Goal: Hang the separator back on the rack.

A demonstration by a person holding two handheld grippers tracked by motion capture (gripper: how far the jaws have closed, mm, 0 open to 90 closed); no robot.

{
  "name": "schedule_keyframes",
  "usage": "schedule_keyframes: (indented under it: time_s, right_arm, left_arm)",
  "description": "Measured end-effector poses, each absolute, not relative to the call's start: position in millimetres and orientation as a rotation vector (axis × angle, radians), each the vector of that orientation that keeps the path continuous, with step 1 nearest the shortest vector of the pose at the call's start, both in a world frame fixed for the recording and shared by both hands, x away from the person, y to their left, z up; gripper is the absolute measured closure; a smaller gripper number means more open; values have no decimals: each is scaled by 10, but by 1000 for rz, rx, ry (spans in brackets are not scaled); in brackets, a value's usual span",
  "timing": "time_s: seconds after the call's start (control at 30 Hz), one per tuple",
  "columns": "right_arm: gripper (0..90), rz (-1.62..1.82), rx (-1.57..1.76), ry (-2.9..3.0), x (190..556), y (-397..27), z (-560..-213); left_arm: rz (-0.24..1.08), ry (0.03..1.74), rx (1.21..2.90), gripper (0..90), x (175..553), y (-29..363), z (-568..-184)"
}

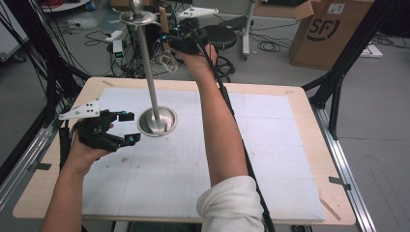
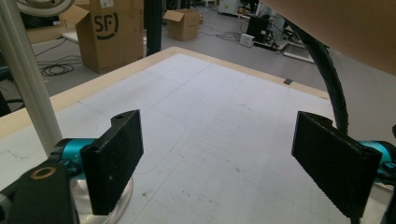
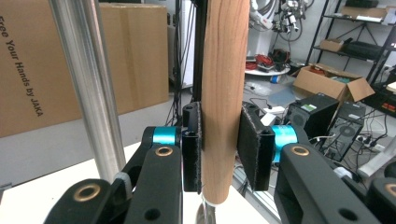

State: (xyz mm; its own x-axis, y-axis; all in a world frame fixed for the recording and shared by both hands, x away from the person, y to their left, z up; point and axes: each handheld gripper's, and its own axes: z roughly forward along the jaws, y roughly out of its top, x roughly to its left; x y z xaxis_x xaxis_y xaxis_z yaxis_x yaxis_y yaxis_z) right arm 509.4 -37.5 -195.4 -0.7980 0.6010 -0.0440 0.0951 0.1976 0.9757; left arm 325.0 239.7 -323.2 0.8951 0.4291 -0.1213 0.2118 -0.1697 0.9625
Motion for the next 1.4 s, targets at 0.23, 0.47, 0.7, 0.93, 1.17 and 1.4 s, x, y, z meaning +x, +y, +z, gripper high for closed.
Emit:
schedule_keyframes:
  time_s: [0.23,0.47,0.7,0.93,1.17,1.4]
  right_arm:
    - [687,1635,629,2094,5079,-375,-1948]
    - [570,1628,623,2129,5065,-374,-1947]
    - [511,1623,659,2111,5035,-500,-1962]
    - [485,1657,677,2068,4910,-811,-1973]
    - [444,1661,642,2076,4725,-1115,-1965]
    - [411,1652,622,2094,4512,-1362,-2019]
  left_arm:
    - [202,487,1753,172,3253,2394,-3235]
    - [202,489,1752,172,3244,2390,-3233]
    - [202,485,1755,172,3248,2387,-3235]
    - [212,492,1762,172,3256,2391,-3238]
    - [221,509,1772,171,3254,2385,-3241]
    - [245,526,1777,168,3250,2404,-3238]
